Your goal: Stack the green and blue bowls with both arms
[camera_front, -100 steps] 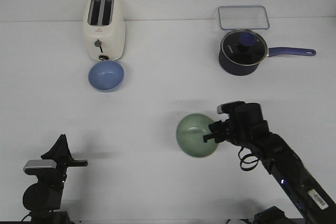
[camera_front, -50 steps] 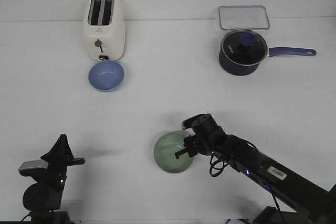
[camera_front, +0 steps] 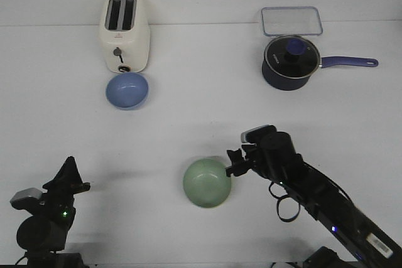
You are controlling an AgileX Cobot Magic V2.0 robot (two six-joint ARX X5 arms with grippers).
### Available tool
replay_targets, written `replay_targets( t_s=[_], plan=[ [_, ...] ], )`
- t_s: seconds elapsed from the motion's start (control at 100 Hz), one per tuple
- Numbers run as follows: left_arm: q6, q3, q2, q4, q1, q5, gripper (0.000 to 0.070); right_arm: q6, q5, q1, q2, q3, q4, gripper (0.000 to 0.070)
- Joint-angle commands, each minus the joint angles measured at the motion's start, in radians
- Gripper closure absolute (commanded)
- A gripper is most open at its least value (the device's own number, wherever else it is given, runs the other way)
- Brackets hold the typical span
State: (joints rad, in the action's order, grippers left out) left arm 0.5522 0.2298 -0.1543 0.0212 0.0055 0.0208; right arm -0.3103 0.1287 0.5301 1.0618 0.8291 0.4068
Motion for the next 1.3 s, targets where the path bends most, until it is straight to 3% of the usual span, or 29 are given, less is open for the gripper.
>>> replay_targets(
  t_s=[0.0, 0.17, 0.37, 0.53, 0.62, 1.06, 1.13, 1.22, 1.29],
  plan=[
    [0.003, 0.062, -0.100, -0.013, 0.001, -0.006, 0.0685, 0.035, -0.002, -0.026, -0.044, 0.014, -0.001, 0.0363],
    [-0.118, 0.288, -0.495, -0.029, 0.001, -0.066, 0.0686, 0.051, -0.001, -0.106, -0.142, 0.014, 0.011, 0.0364],
    [-0.200, 0.585, -0.944, -0.071, 0.001, -0.139, 0.0663, 0.068, 0.002, -0.134, -0.164, 0.014, 0.061, 0.0364],
    [-0.233, 0.772, -1.217, -0.093, 0.000, -0.190, 0.0300, 0.080, 0.002, -0.134, -0.164, 0.014, 0.082, 0.0364],
    [-0.235, 0.863, -1.342, -0.120, 0.000, -0.190, 0.0235, 0.080, 0.002, -0.134, -0.164, 0.014, 0.082, 0.0364],
    [-0.256, 1.136, -1.726, -0.182, 0.000, -0.189, 0.0261, 0.098, 0.001, -0.134, -0.164, 0.014, 0.082, 0.0364],
    [-0.257, 1.140, -1.746, -0.185, 0.000, -0.190, 0.0390, 0.098, 0.000, -0.134, -0.164, 0.014, 0.082, 0.0364],
    [-0.257, 1.141, -1.747, -0.203, 0.000, -0.190, 0.0687, 0.098, -0.018, -0.134, -0.164, 0.014, 0.082, 0.0364],
    [-0.257, 1.149, -1.733, -0.230, 0.000, -0.190, 0.0687, 0.104, -0.055, -0.137, -0.164, 0.014, 0.082, 0.0365]
  ],
)
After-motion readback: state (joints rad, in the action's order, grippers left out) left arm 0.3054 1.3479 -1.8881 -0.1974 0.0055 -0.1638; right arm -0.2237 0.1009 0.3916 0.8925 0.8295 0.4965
